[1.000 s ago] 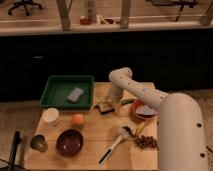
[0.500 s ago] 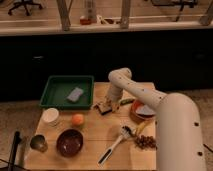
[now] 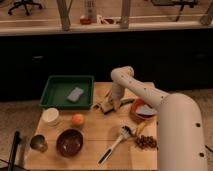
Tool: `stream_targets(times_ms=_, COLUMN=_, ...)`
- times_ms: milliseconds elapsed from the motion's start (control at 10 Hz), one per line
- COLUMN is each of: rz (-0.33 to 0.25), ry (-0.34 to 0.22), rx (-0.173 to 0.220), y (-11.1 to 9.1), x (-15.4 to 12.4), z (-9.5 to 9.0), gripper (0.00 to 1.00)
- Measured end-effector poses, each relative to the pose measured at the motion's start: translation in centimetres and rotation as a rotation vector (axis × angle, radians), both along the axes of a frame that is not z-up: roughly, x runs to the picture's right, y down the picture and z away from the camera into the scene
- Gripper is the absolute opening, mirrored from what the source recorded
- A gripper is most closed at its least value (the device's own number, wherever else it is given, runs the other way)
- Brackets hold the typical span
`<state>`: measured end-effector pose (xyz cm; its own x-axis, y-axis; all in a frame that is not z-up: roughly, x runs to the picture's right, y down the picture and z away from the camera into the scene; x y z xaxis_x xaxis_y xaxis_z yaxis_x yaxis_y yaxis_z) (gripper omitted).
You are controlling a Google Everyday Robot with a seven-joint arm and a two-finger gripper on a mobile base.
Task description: Place eraser in table surface
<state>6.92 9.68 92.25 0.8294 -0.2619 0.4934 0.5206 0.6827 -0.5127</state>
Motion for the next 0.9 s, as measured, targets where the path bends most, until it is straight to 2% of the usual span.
stream_targets(times_ms=200, rz=0.003, ry=-0.042, rx=0.018, y=-2.9, x=0.5, z=-2.1, gripper=0.00)
stream_targets(times_ms=400, rz=-0.001, ry=-0.074, rx=0.025, y=-4.0, x=0.8, z=-3.2, gripper=0.00)
stream_targets(times_ms=700, rz=-0.047, ry=-0.172, rx=0.049, y=-6.4, x=-0.6, z=-6.4, gripper=0.00)
stream_targets(times_ms=900, rz=-0.097, ry=-0.229, rx=0.060, y=-6.7, x=-1.7, z=-8.2, gripper=0.00)
